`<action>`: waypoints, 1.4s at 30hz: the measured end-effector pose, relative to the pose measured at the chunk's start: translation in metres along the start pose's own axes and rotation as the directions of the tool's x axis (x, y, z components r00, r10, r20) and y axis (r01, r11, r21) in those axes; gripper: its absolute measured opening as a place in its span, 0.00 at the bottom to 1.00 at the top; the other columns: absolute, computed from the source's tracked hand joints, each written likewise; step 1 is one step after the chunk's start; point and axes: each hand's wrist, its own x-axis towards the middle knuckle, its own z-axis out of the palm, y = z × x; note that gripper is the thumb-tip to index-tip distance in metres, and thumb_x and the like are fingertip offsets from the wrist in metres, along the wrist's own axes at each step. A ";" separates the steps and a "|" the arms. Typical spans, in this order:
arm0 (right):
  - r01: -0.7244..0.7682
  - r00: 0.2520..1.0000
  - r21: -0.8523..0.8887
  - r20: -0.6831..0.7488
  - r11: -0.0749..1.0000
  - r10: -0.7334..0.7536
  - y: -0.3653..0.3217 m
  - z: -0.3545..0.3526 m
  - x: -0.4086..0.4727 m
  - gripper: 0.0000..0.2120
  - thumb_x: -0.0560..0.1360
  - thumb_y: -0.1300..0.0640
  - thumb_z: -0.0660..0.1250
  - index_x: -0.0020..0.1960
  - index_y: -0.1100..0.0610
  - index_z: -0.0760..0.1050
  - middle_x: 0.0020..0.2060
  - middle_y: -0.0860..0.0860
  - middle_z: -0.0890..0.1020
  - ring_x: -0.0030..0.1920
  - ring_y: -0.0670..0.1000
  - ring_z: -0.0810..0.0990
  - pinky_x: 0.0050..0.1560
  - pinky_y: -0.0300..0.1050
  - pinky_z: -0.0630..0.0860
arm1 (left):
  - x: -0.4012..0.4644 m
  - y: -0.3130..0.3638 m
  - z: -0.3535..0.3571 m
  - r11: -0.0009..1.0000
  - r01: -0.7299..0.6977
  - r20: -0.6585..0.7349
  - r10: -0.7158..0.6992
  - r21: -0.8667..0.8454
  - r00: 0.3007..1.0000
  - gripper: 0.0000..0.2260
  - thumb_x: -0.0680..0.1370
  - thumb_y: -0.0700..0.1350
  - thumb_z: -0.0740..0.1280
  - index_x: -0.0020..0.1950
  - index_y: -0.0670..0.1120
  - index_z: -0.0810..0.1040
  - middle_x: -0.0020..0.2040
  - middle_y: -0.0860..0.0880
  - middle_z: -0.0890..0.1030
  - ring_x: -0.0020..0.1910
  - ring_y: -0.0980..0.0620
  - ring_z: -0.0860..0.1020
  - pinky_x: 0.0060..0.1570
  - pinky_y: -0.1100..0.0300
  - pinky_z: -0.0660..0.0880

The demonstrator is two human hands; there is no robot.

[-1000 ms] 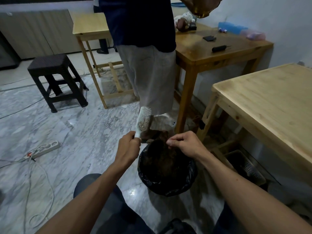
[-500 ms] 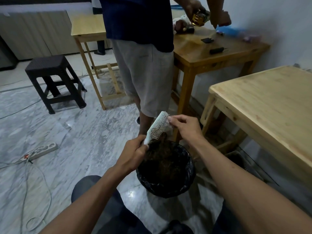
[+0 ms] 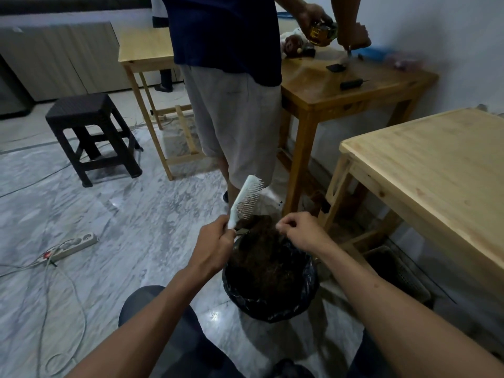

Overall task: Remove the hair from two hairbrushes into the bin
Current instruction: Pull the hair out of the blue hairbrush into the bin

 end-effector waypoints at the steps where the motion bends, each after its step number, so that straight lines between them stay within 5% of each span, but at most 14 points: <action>1: 0.019 0.999 0.035 0.050 0.999 -0.021 0.000 0.001 0.000 0.11 0.81 0.58 0.70 0.62 0.49 0.82 0.58 0.46 0.83 0.62 0.48 0.80 0.64 0.47 0.74 | -0.002 0.001 0.001 1.000 -0.016 0.010 0.015 0.005 1.000 0.07 0.78 0.37 0.63 0.46 0.47 0.78 0.34 0.51 0.77 0.30 0.55 0.72 0.30 0.62 0.68; 4: 0.060 0.989 0.344 0.105 0.937 -0.102 -0.006 0.000 -0.001 0.31 0.74 0.58 0.74 0.75 0.43 0.72 0.69 0.44 0.78 0.69 0.49 0.77 0.73 0.53 0.71 | -0.004 0.003 0.005 0.999 -0.029 0.057 0.030 -0.023 0.998 0.07 0.78 0.37 0.63 0.48 0.48 0.79 0.35 0.50 0.79 0.30 0.57 0.73 0.28 0.66 0.68; 6: 0.084 0.977 0.438 0.142 0.895 -0.162 -0.008 0.000 0.003 0.25 0.71 0.51 0.77 0.67 0.39 0.78 0.65 0.43 0.82 0.66 0.50 0.80 0.71 0.56 0.73 | -0.004 0.003 0.007 0.999 -0.036 0.093 0.039 -0.032 0.995 0.07 0.77 0.38 0.63 0.51 0.46 0.80 0.37 0.46 0.80 0.30 0.58 0.74 0.28 0.66 0.69; 9: 0.083 0.988 0.468 0.078 0.880 -0.134 -0.011 0.001 0.006 0.19 0.69 0.44 0.81 0.58 0.47 0.86 0.53 0.48 0.89 0.58 0.51 0.86 0.68 0.56 0.77 | -0.005 0.005 0.007 0.996 -0.035 0.115 0.045 -0.086 0.992 0.07 0.77 0.38 0.63 0.51 0.46 0.80 0.35 0.48 0.79 0.27 0.58 0.72 0.27 0.60 0.70; 12: 0.127 0.992 0.489 -0.087 0.863 -0.096 -0.010 0.001 0.008 0.04 0.74 0.52 0.78 0.42 0.51 0.88 0.39 0.49 0.89 0.48 0.49 0.87 0.63 0.50 0.80 | -0.002 0.008 0.004 0.995 -0.019 0.075 0.026 -0.095 0.997 0.07 0.76 0.40 0.63 0.46 0.50 0.78 0.31 0.54 0.77 0.26 0.59 0.72 0.27 0.58 0.70; 13: 0.128 0.990 0.494 -0.112 0.860 -0.083 -0.008 0.000 0.008 0.06 0.76 0.54 0.77 0.40 0.51 0.87 0.36 0.48 0.89 0.46 0.49 0.86 0.61 0.48 0.80 | -0.001 0.008 0.003 0.996 0.005 0.050 0.000 -0.092 0.999 0.08 0.76 0.38 0.63 0.44 0.50 0.77 0.30 0.55 0.76 0.26 0.59 0.73 0.27 0.59 0.70; 20: 0.087 0.990 0.404 -0.135 0.911 -0.034 0.005 -0.005 0.002 0.07 0.77 0.54 0.75 0.41 0.50 0.86 0.37 0.48 0.88 0.48 0.49 0.87 0.64 0.54 0.80 | 0.001 0.000 0.002 0.988 0.104 -0.011 -0.106 -0.117 0.994 0.07 0.75 0.37 0.62 0.45 0.45 0.78 0.32 0.51 0.76 0.30 0.52 0.73 0.29 0.54 0.70; 23: 0.094 0.992 0.357 -0.114 0.929 -0.056 0.005 -0.005 0.001 0.03 0.79 0.53 0.73 0.48 0.48 0.86 0.48 0.47 0.88 0.55 0.49 0.85 0.67 0.53 0.78 | -0.001 0.004 0.005 0.991 0.074 0.009 -0.074 -0.115 0.997 0.08 0.76 0.37 0.62 0.44 0.48 0.77 0.32 0.53 0.76 0.29 0.55 0.73 0.30 0.56 0.71; 26: 0.057 0.994 0.406 0.061 0.912 -0.089 -0.001 -0.003 -0.002 0.21 0.76 0.41 0.73 0.66 0.47 0.81 0.59 0.48 0.85 0.61 0.48 0.83 0.69 0.52 0.75 | -0.003 0.007 0.007 0.995 0.019 0.031 -0.016 -0.097 0.999 0.09 0.77 0.37 0.63 0.50 0.49 0.79 0.34 0.55 0.78 0.29 0.61 0.75 0.29 0.65 0.69; 28: 0.057 0.985 0.452 0.123 0.890 -0.125 -0.005 0.000 -0.003 0.31 0.68 0.31 0.75 0.64 0.49 0.83 0.55 0.47 0.88 0.57 0.47 0.86 0.67 0.50 0.77 | -0.003 0.009 0.009 0.997 -0.013 0.033 0.016 -0.071 0.999 0.10 0.78 0.37 0.63 0.54 0.47 0.80 0.37 0.51 0.80 0.31 0.61 0.75 0.29 0.67 0.70; 34: 0.131 0.982 0.339 0.083 0.932 -0.168 -0.002 0.009 -0.002 0.03 0.75 0.51 0.78 0.45 0.50 0.87 0.40 0.49 0.89 0.40 0.43 0.85 0.51 0.41 0.78 | -0.002 0.009 0.008 0.998 -0.049 0.022 0.050 -0.040 0.999 0.09 0.78 0.37 0.64 0.54 0.48 0.80 0.39 0.51 0.82 0.35 0.58 0.77 0.32 0.68 0.70; 42: 0.062 0.991 0.049 0.115 0.997 -0.067 0.014 -0.001 -0.003 0.03 0.76 0.52 0.76 0.44 0.49 0.87 0.40 0.45 0.88 0.46 0.44 0.85 0.51 0.40 0.77 | 0.004 0.006 0.002 0.999 -0.035 -0.085 0.033 -0.023 0.996 0.07 0.78 0.37 0.62 0.50 0.46 0.78 0.35 0.52 0.77 0.30 0.60 0.73 0.28 0.68 0.67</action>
